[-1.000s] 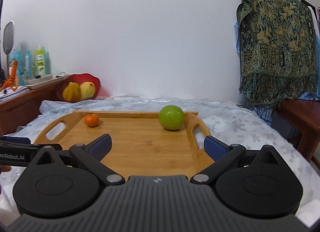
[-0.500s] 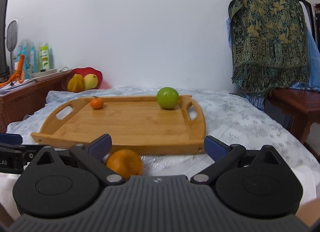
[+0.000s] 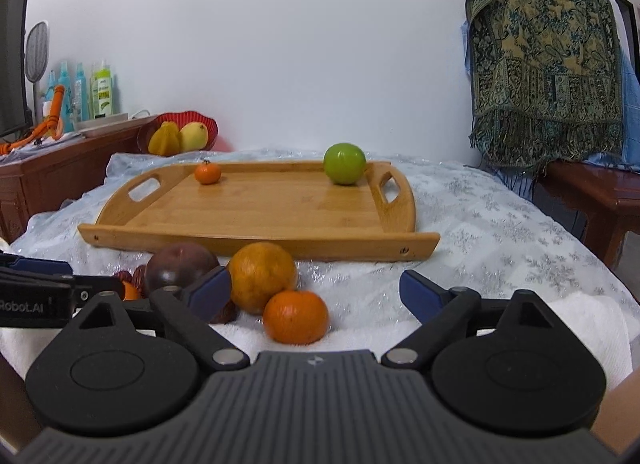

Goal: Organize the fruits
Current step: 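Grasp a tangerine with the left tool while the right tool grasps another tangerine, then lift and carry both held tangerines over the bamboo tray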

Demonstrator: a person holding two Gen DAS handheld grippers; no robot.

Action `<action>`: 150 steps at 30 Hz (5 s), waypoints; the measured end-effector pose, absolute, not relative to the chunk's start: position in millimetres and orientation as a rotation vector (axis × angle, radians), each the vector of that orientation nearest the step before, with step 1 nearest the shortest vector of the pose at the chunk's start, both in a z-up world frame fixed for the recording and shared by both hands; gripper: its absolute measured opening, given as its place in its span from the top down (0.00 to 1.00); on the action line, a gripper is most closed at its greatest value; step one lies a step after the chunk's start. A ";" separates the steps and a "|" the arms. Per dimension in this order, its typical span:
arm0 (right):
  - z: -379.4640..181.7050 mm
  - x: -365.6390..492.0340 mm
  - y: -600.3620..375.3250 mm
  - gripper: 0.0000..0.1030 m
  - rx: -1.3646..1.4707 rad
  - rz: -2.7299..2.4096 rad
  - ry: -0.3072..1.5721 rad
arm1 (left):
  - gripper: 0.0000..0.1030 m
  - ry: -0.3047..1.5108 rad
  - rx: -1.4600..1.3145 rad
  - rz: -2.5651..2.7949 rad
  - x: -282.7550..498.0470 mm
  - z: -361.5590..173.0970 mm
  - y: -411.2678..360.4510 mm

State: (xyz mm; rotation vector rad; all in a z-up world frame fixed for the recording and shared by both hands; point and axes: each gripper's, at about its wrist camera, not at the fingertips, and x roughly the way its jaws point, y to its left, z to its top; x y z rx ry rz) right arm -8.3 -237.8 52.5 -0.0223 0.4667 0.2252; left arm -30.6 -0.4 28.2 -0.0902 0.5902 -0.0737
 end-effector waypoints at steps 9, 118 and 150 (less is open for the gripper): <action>42.5 -5.1 -228.7 0.26 -0.058 0.242 0.523 | 0.59 0.618 -0.092 -0.082 -23.5 18.1 -6.2; 59.9 21.8 -230.6 0.57 0.118 0.176 0.445 | 0.70 0.541 -0.153 -0.020 -18.3 93.6 39.0; 82.0 128.3 -240.3 0.57 0.122 0.140 0.491 | 0.70 0.548 -0.098 -0.032 44.5 106.9 36.9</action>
